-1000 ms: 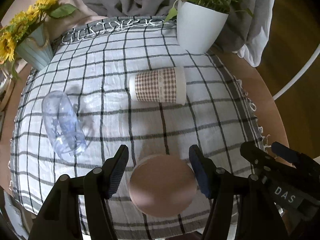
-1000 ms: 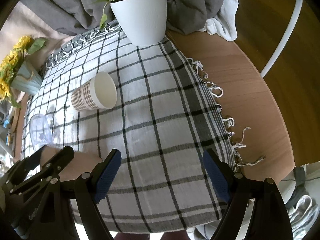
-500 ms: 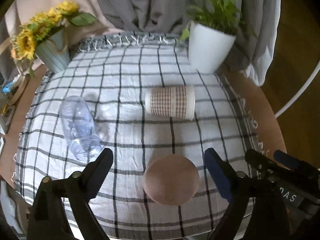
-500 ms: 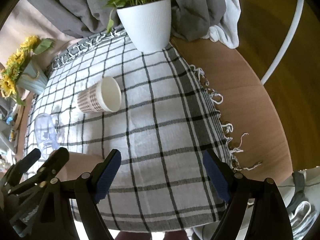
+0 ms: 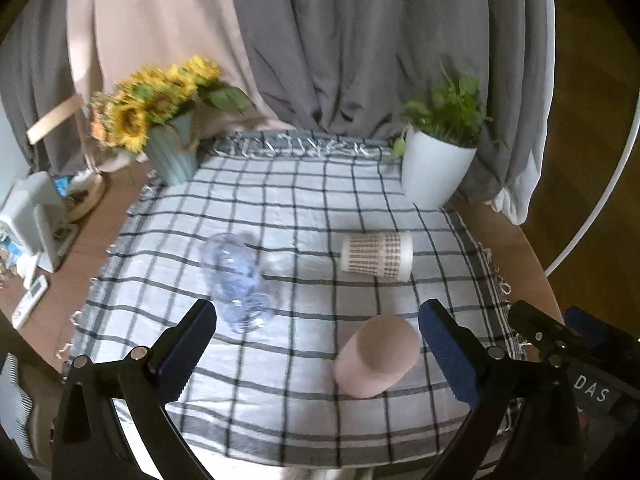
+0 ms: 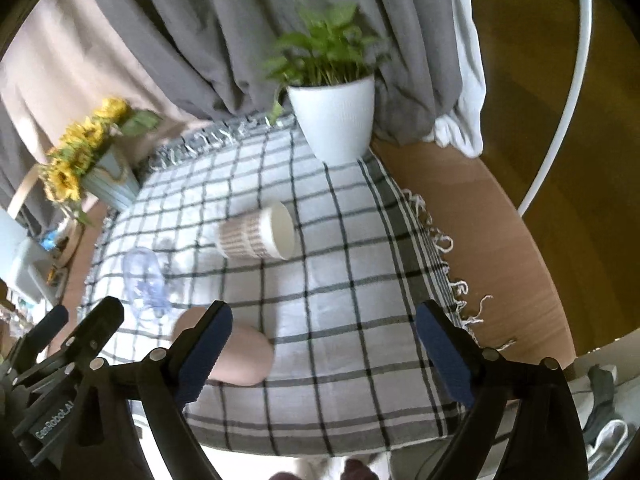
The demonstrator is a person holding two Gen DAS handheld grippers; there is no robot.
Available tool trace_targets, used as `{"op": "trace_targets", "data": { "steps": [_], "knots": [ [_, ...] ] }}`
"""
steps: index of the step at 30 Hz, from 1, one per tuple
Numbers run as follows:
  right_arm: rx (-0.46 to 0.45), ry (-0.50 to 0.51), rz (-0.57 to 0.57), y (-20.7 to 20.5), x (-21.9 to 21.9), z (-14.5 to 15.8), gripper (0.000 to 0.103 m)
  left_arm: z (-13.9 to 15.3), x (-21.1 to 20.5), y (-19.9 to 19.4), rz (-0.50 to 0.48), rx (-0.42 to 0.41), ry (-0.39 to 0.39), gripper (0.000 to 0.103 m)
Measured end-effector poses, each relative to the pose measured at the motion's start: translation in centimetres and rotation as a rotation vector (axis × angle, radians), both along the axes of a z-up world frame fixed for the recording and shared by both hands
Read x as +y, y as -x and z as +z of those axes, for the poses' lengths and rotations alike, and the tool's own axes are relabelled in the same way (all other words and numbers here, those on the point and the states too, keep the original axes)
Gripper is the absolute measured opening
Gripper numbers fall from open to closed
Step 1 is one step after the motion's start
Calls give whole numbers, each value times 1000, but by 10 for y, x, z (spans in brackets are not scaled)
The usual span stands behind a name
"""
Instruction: Flip cup upside down
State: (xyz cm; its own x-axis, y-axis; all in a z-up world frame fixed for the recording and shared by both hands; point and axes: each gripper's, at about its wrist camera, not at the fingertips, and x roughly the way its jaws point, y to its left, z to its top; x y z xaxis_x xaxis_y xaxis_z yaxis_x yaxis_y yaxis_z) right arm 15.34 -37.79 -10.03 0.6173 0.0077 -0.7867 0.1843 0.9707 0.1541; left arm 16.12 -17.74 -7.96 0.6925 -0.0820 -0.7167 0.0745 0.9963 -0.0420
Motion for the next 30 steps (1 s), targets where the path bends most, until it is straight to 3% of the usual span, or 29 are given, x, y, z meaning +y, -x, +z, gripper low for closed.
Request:
{"op": "trace_targets", "data": {
  "steps": [7, 15, 24, 30],
  "knots": [
    [-72, 31, 12, 38, 37, 22, 93, 16, 40, 33, 3, -21, 14, 103],
    [-107, 44, 0, 87, 83, 30, 93, 13, 83, 74, 13, -15, -37, 103],
    [-190, 87, -22, 147, 116, 37, 93, 14, 101, 118, -5, -43, -64, 103],
    [-286, 124, -11, 181, 121, 53, 93, 25, 106, 145, 24, -99, -31, 103]
  ]
}}
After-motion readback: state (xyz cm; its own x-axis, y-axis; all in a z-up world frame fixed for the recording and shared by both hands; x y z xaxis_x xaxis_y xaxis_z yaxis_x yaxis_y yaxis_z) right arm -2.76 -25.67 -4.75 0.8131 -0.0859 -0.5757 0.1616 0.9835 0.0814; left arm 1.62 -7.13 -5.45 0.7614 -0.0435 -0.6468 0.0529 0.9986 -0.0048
